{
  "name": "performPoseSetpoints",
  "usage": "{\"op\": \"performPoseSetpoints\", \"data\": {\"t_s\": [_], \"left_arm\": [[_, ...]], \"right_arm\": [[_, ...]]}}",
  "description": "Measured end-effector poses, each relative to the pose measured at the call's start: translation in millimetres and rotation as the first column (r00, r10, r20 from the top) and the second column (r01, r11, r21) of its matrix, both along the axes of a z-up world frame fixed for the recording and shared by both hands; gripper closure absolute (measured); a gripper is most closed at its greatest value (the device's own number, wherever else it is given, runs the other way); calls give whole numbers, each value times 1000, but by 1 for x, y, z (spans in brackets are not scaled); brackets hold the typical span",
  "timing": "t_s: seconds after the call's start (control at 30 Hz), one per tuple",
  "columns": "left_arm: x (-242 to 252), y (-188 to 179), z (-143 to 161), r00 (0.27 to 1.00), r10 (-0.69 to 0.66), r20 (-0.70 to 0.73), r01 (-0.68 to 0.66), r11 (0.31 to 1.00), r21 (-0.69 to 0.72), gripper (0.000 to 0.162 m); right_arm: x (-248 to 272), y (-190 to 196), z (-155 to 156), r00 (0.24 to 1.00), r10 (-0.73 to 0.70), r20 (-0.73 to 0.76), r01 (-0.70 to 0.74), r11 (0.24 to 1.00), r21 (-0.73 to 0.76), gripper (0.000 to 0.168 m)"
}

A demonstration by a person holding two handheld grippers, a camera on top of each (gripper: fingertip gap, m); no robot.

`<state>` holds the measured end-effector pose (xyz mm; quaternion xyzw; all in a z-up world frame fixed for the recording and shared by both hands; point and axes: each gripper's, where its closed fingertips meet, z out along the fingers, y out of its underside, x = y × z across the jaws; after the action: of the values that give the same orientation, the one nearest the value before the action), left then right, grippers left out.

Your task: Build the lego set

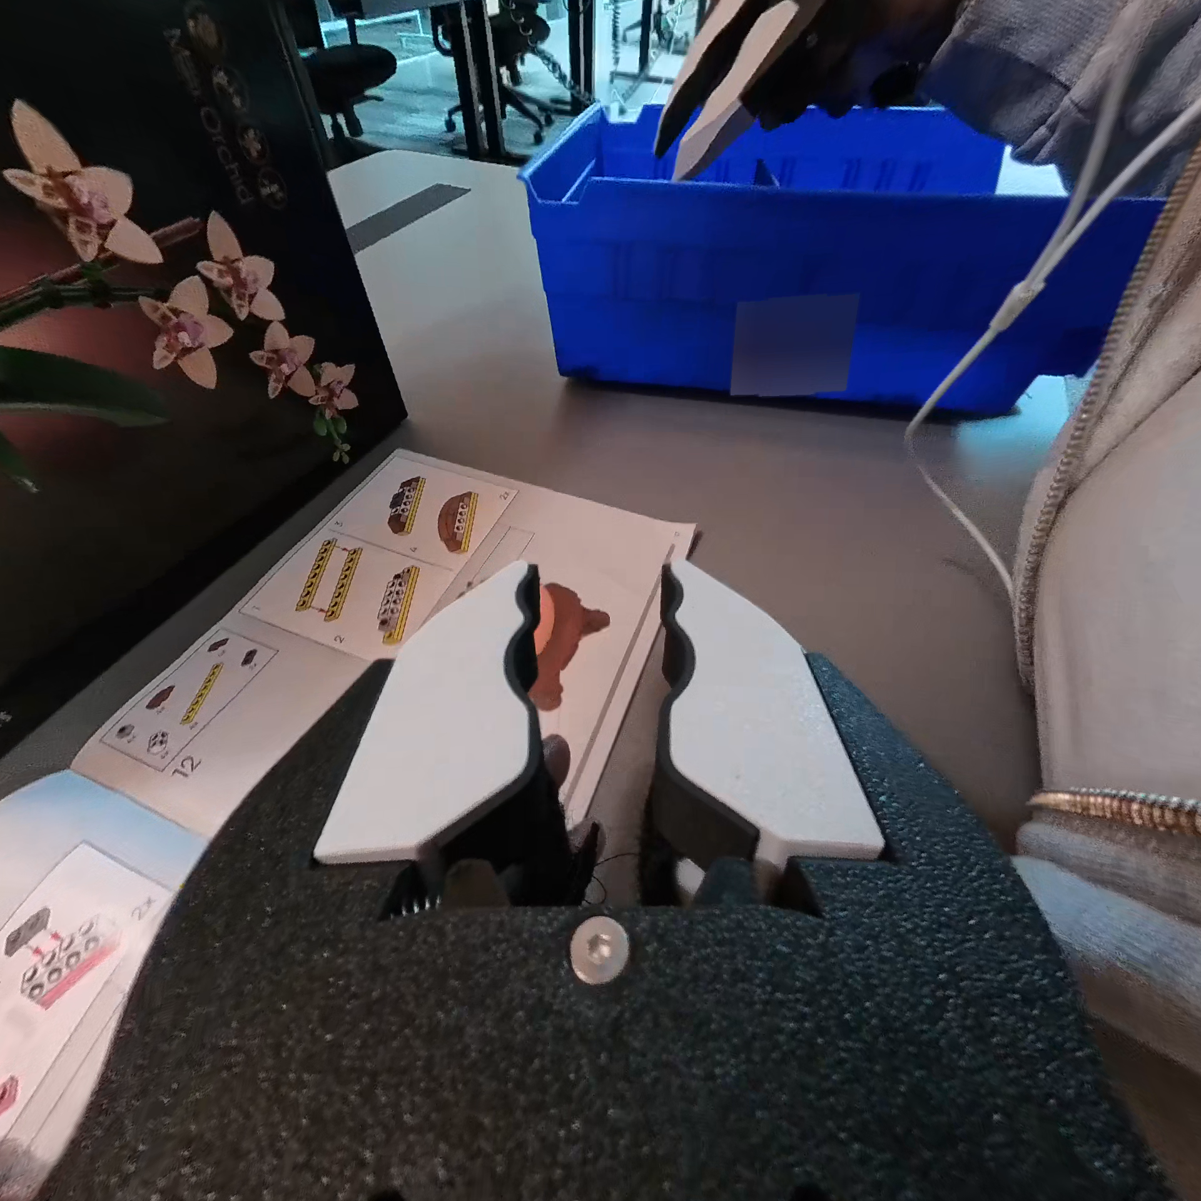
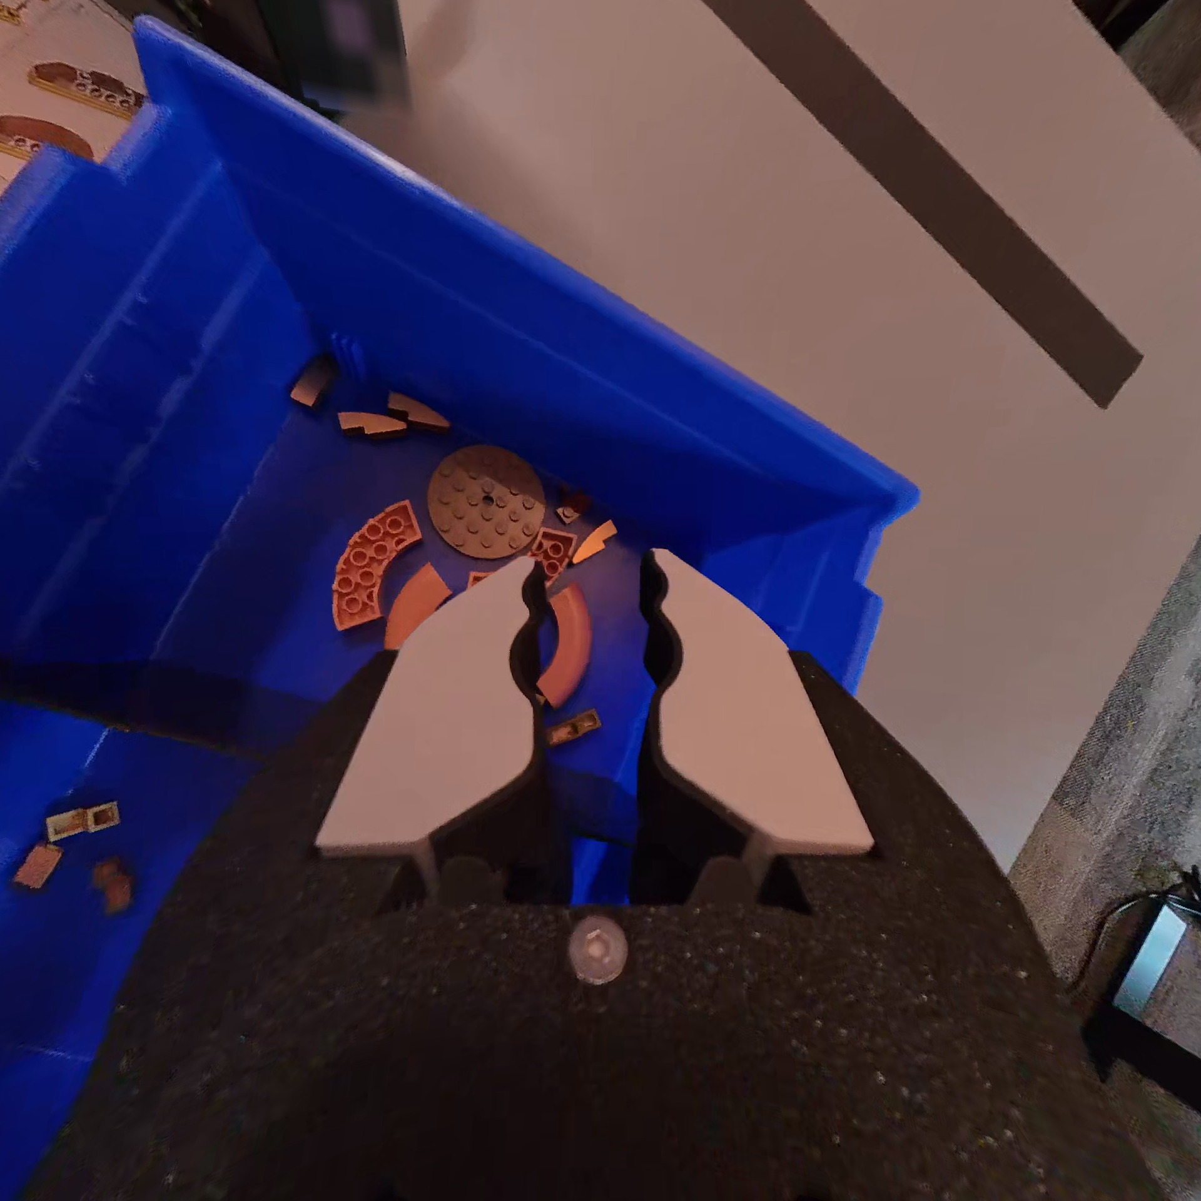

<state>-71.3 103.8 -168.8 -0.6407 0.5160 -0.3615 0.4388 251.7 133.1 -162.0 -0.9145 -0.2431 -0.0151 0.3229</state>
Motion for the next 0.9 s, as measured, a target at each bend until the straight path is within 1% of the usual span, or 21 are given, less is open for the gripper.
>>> {"op": "performPoseSetpoints", "data": {"t_s": [0.23,0.43,0.57,0.77,0.9], "left_arm": [[-20,0,-9,999,33,11,-33,998,-49,127],[-30,1,-12,999,38,11,-37,999,-39,127],[-34,0,-13,999,42,18,-41,998,-43,127],[-36,2,-11,998,54,44,-52,997,-59,128],[-36,1,-12,998,48,41,-45,997,-67,129]], "right_arm": [[-7,7,-13,999,-29,-18,27,997,-78,142],[-13,8,-22,999,-33,-4,33,991,-132,145],[-17,9,-23,999,-38,-12,35,989,-141,145],[-12,7,-27,999,-54,5,54,985,-161,147],[0,8,-28,994,-99,46,106,978,-177,147]]}}
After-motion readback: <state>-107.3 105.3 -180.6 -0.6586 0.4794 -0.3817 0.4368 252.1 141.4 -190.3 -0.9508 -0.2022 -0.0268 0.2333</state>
